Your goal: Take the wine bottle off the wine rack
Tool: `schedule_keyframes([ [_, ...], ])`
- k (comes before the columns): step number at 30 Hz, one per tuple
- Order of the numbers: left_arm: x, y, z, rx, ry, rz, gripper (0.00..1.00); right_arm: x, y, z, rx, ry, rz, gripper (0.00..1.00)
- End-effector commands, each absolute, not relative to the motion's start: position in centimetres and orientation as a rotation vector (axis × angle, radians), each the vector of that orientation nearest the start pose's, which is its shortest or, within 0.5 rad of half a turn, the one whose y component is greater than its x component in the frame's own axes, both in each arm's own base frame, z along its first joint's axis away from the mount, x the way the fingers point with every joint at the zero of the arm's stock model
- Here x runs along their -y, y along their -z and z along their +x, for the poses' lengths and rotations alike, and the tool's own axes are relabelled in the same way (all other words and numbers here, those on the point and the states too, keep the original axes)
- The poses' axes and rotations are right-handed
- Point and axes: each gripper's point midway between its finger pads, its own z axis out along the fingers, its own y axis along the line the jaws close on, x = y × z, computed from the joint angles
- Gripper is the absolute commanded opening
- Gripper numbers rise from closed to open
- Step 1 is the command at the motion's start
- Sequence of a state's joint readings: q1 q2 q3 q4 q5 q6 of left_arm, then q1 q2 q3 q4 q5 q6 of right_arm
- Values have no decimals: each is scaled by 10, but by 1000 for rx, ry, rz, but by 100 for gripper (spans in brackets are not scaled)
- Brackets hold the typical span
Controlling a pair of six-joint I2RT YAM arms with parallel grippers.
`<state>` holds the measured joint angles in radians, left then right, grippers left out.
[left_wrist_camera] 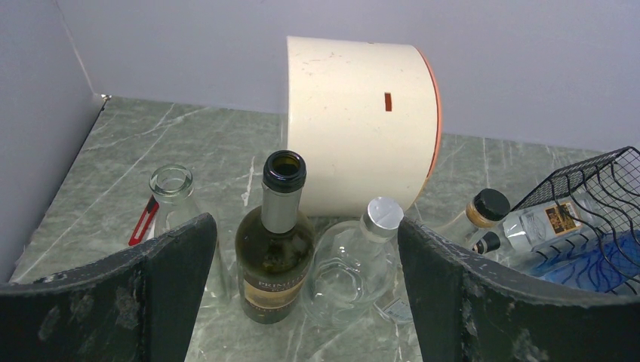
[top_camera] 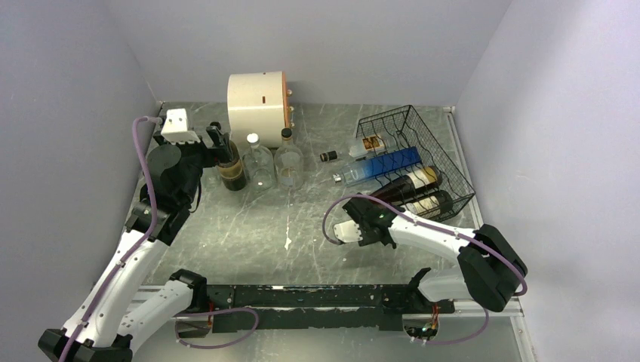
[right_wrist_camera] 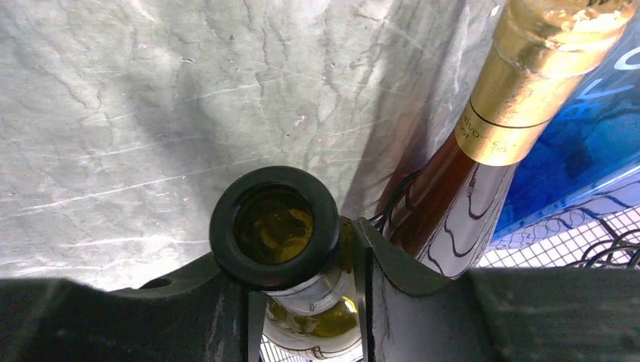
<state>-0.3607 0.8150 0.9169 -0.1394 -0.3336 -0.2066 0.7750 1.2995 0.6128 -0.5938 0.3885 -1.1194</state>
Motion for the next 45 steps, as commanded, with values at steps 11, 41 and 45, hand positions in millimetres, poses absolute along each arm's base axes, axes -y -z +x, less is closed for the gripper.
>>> schedule_keyframes([
  [11, 65, -356, 312, -1559, 195, -146, 93, -113, -36, 216, -1609, 510, -2400, 24],
  [41, 65, -352, 315, -1570, 189, -147, 93, -244, -80, 161, -1515, 139, -2200, 0],
  [45, 65, -351, 315, -1571, 187, -150, 93, -264, -85, 149, -1489, 86, -2180, 0],
])
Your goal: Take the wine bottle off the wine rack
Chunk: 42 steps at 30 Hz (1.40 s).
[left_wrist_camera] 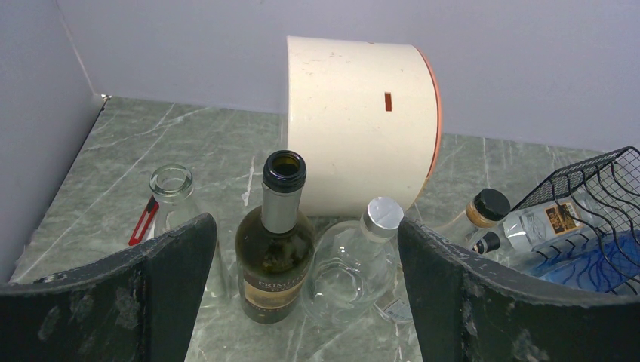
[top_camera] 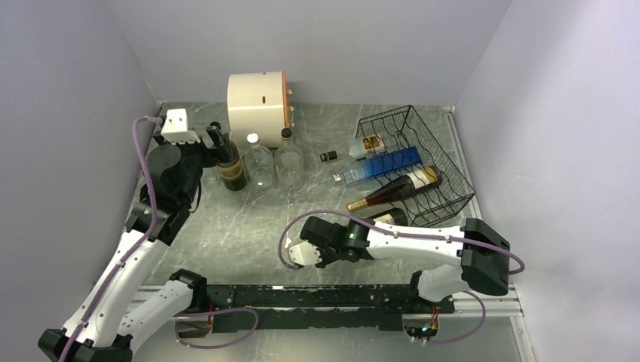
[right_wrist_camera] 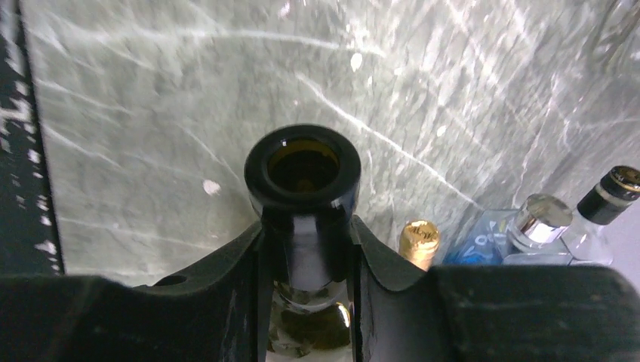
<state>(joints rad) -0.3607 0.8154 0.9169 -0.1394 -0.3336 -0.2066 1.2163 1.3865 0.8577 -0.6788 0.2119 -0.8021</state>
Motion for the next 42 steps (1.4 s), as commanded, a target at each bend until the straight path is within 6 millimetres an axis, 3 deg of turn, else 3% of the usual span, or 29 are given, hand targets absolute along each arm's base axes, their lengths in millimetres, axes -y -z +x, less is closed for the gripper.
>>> schedule_keyframes([
  [1, 66, -352, 315, -1573, 192, -148, 93, -269, -86, 146, -1484, 70, -2175, 0],
  [6, 68, -348, 317, -1582, 198, -144, 93, -290, -97, 135, -1466, 9, -2119, 0],
  [12, 68, -340, 322, -1605, 180, -149, 93, -312, -123, 126, -1433, -116, -1963, 0],
  [21, 57, -330, 327, -1623, 99, -176, 93, -358, -177, 120, -1376, -373, -1695, 0],
  [26, 50, -329, 328, -1625, 58, -192, 93, -387, -224, 119, -1209, -535, -1521, 0],
  [28, 48, -333, 326, -1617, 56, -194, 93, -402, -244, 124, -1162, -604, -1446, 0],
  [34, 38, -334, 324, -1600, 5, -221, 93, -438, -283, 170, -1125, -711, -1228, 0],
  [36, 36, -335, 324, -1603, 1, -227, 93, -450, -306, 179, -1081, -784, -1159, 0],
  [42, 28, -341, 322, -1578, 22, -247, 93, -481, -333, 203, -996, -821, -1027, 0],
])
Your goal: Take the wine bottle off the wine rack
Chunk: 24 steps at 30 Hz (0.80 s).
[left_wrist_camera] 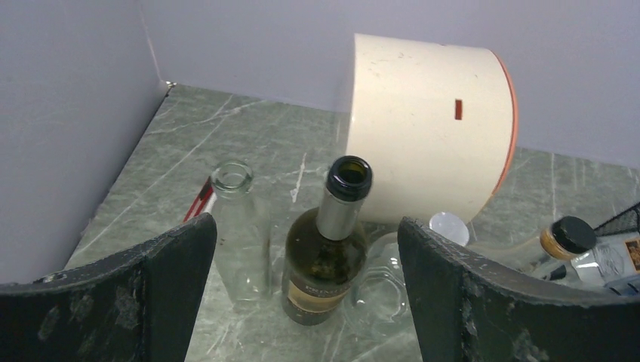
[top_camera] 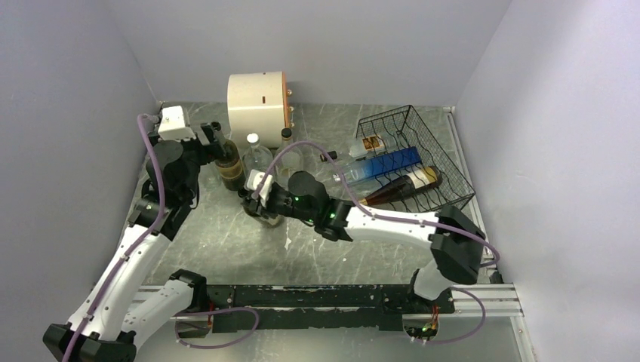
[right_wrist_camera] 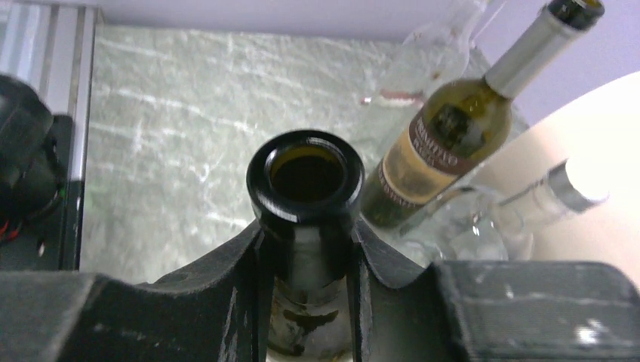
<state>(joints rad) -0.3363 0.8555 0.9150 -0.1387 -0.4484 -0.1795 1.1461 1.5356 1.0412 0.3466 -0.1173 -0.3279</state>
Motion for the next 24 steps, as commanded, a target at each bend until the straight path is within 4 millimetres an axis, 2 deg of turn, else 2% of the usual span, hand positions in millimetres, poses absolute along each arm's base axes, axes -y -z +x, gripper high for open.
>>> schedule_keyframes([
  [1, 22, -341, 323, -1573, 17, -262, 93, -485, -336, 206, -990, -827, -1006, 0],
  [5, 4, -345, 325, -1557, 47, -315, 93, -503, -339, 222, -985, -827, -947, 0],
  [10, 4, -352, 320, -1540, 38, -310, 93, -514, -332, 248, -1051, -781, -901, 0],
  [19, 8, -355, 317, -1534, 37, -295, 93, -511, -315, 287, -1209, -790, -861, 0],
  [24, 9, -354, 318, -1537, 40, -295, 93, -505, -305, 296, -1280, -809, -847, 0],
])
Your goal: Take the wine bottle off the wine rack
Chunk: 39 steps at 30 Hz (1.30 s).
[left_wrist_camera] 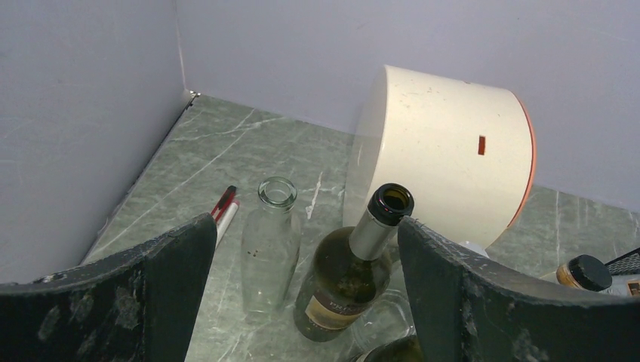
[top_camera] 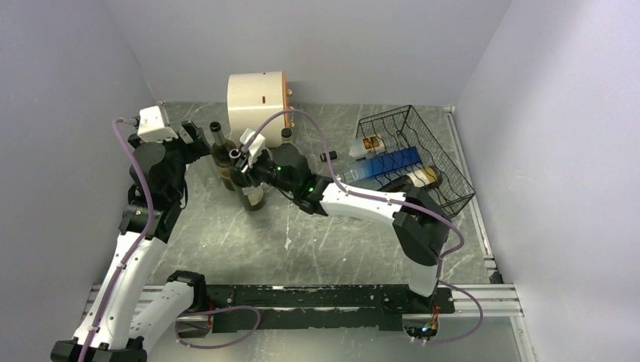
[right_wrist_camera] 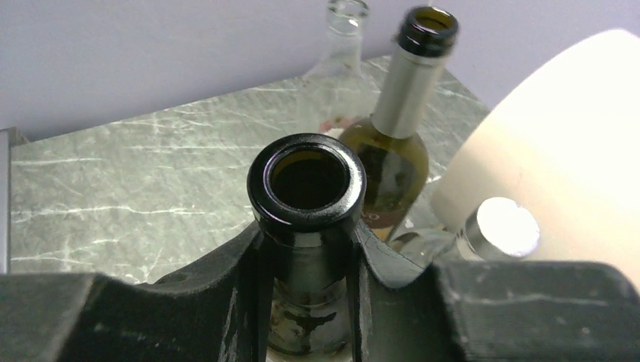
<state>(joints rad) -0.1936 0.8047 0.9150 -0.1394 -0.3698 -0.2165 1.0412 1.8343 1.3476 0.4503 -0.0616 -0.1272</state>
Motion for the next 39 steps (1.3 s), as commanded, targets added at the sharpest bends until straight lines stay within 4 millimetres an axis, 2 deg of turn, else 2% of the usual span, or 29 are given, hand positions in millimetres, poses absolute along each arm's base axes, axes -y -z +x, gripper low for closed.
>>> schedule_keyframes([
  [1, 8, -354, 318, -1537, 37, -298, 93, -505, -304, 296, -1286, -809, -846, 0],
  [10, 8, -350, 321, -1547, 34, -301, 93, -503, -290, 305, -1338, -784, -825, 0],
  [17, 8, -350, 321, -1547, 31, -304, 93, -494, -279, 307, -1351, -768, -802, 0],
  [25, 8, -349, 321, -1551, 34, -302, 93, -491, -274, 308, -1365, -750, -804, 29],
  [33, 10, -348, 323, -1555, 42, -298, 93, -481, -282, 303, -1363, -738, -814, 67],
  [39, 10, -346, 324, -1561, 39, -297, 93, -467, -290, 293, -1317, -679, -895, 87],
])
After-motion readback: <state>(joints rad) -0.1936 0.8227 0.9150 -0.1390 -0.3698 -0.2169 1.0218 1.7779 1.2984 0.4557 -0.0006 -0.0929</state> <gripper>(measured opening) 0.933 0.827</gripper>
